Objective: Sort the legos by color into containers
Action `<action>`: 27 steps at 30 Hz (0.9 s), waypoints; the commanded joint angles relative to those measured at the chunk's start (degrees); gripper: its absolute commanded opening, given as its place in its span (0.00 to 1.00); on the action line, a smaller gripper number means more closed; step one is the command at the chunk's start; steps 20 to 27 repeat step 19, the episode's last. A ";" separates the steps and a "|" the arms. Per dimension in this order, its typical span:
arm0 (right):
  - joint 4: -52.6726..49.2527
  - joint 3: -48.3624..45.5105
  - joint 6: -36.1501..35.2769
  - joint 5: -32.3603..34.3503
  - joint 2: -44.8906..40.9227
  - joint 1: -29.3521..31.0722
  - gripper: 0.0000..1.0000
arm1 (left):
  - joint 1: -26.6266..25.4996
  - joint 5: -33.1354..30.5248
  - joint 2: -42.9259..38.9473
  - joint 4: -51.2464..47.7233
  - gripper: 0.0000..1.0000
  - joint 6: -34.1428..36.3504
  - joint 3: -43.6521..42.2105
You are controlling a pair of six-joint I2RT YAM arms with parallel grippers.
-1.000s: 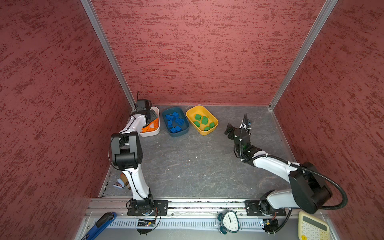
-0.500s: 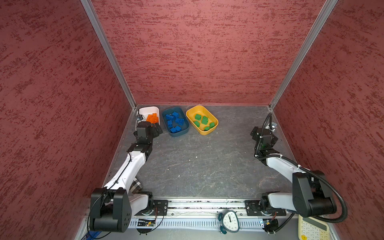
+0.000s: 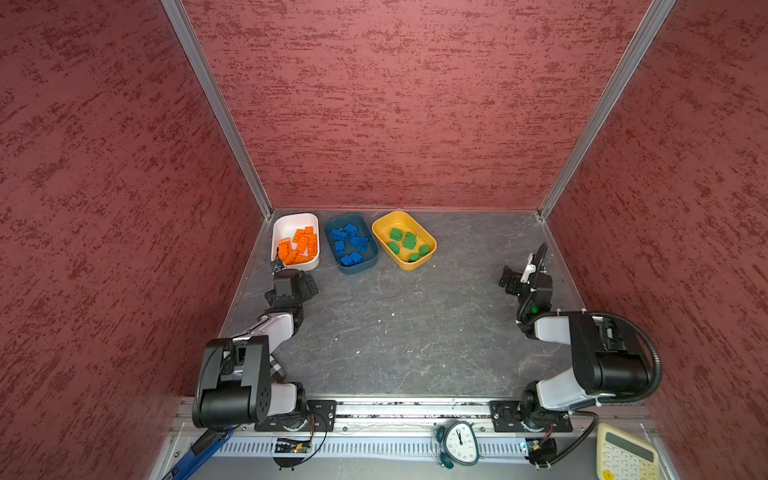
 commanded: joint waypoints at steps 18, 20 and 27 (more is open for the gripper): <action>15.27 -3.44 -2.09 1.03 1.10 1.46 0.99 | -2.83 7.11 8.94 35.25 0.99 8.89 -6.65; 15.34 -3.49 -2.19 1.14 1.05 1.54 0.99 | -2.81 7.08 8.97 35.45 0.99 8.92 -6.72; 15.34 -3.49 -2.19 1.14 1.05 1.54 0.99 | -2.81 7.08 8.97 35.45 0.99 8.92 -6.72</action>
